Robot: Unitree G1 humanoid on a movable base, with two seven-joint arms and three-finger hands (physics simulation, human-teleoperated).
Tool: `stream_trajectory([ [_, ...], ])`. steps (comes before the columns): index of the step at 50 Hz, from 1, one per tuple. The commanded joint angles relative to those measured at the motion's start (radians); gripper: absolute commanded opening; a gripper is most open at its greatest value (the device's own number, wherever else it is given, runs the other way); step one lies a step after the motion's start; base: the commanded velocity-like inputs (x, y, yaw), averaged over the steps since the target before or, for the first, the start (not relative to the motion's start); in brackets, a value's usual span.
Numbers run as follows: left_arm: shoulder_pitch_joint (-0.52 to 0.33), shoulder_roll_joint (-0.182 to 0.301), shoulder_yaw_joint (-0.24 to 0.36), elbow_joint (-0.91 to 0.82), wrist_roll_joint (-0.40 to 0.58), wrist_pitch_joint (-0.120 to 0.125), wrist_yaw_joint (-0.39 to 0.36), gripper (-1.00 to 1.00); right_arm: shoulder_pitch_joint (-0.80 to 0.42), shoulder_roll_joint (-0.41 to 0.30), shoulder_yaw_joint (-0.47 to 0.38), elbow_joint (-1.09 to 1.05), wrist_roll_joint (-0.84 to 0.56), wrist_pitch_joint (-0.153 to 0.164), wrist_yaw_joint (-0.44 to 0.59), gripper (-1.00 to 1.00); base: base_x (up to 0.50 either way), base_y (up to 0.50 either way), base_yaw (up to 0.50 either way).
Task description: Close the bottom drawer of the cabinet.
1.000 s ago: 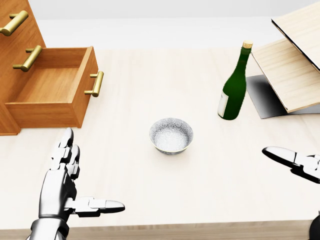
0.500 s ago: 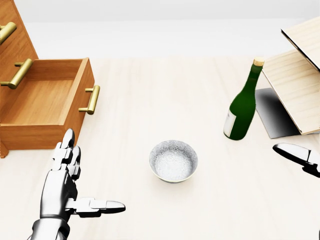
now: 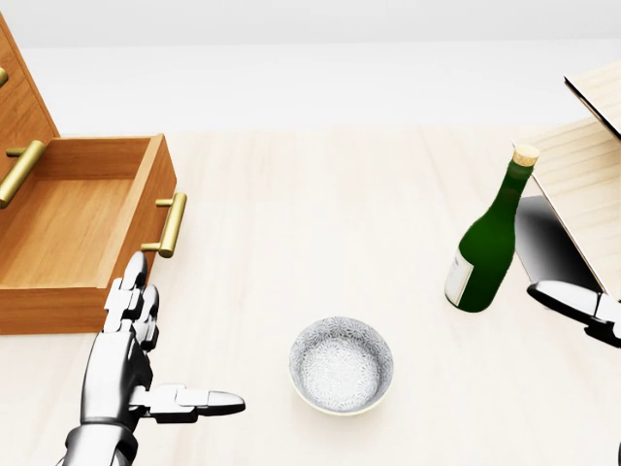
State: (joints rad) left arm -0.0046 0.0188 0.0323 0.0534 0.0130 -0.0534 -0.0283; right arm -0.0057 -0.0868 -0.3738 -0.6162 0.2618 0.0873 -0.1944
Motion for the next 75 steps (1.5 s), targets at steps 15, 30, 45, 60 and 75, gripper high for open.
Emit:
stream_trajectory([
  [15, -0.296, 0.027, 0.023, 0.337, -0.008, -0.034, 0.041, 1.00, 0.013, 0.006, 0.001, -0.003, 0.024, 0.000, 0.005, 1.00, 0.00, 0.00, 0.00],
  [30, -0.620, 0.093, 0.052, 0.885, -0.002, -0.034, 0.082, 1.00, 0.011, 0.006, 0.009, -0.005, 0.018, 0.000, 0.013, 1.00, 0.00, 0.00, 0.00],
  [45, -0.733, 0.136, 0.088, 1.126, -0.048, -0.034, 0.050, 1.00, 0.007, 0.008, 0.024, 0.010, 0.004, 0.000, 0.023, 1.00, 0.00, 0.00, 0.00],
  [60, -0.777, 0.242, 0.172, 1.204, -0.150, -0.034, 0.262, 1.00, 0.014, 0.014, 0.036, 0.031, -0.009, 0.000, 0.035, 1.00, 0.00, 0.00, 0.00],
  [75, -0.786, 0.274, 0.182, 1.211, -0.191, -0.034, 0.307, 1.00, 0.009, 0.012, 0.033, 0.024, -0.006, 0.000, 0.032, 1.00, 0.00, 0.00, 0.00],
])
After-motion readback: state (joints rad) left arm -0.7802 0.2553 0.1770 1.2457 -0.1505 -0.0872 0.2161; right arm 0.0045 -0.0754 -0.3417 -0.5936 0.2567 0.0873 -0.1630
